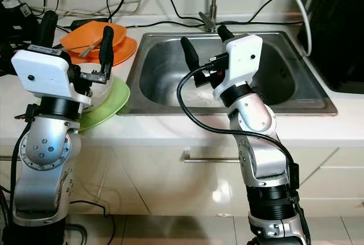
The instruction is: Kitchen organization
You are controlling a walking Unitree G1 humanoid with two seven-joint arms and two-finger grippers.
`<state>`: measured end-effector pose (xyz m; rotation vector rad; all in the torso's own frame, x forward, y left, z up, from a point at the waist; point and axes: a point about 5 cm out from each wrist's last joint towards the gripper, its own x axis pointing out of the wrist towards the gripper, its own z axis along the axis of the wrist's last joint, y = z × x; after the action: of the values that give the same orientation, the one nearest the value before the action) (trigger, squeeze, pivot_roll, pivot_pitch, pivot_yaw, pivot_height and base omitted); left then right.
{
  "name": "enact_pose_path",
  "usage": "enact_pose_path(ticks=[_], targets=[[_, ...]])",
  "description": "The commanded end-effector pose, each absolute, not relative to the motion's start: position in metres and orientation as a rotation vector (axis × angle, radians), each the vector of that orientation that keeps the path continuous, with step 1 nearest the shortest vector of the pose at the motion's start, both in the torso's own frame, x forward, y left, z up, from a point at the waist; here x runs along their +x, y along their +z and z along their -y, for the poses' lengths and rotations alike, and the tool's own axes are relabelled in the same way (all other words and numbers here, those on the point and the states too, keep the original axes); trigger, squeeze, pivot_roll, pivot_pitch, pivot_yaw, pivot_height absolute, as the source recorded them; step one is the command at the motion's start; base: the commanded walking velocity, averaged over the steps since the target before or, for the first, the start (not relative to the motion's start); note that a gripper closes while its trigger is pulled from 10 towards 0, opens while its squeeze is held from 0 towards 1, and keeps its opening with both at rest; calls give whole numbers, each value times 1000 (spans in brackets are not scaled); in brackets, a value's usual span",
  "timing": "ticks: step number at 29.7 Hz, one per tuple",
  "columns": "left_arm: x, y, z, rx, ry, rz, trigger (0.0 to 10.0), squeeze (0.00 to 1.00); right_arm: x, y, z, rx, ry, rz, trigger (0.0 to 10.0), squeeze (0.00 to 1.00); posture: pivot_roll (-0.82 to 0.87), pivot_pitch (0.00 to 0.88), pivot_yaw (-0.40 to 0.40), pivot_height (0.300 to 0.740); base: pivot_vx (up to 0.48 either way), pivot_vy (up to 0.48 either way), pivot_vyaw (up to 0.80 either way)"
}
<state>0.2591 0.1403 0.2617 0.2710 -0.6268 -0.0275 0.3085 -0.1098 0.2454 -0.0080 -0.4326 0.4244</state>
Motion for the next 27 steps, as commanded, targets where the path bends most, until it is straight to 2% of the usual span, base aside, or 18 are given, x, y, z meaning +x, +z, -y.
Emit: enact_pose_path(ticks=[1, 10, 21, 27], targets=[[257, 264, -141, 278, -27, 633, 10000, 0, 306, 245, 108, -17, 431, 440, 10000, 0, -80, 13, 61, 740, 341, 0, 0], [257, 262, -142, 274, -18, 616, 10000, 0, 306, 242, 107, -19, 433, 433, 10000, 0, -76, 16, 60, 740, 260, 0, 0], [257, 260, -145, 264, -10, 603, 10000, 0, 305, 240, 107, -20, 431, 427, 10000, 0, -74, 23, 61, 740, 438, 0, 0], [256, 260, -144, 238, -17, 606, 10000, 0, 306, 237, 108, -25, 430, 417, 10000, 0, -74, 26, 59, 740, 0, 0, 0]])
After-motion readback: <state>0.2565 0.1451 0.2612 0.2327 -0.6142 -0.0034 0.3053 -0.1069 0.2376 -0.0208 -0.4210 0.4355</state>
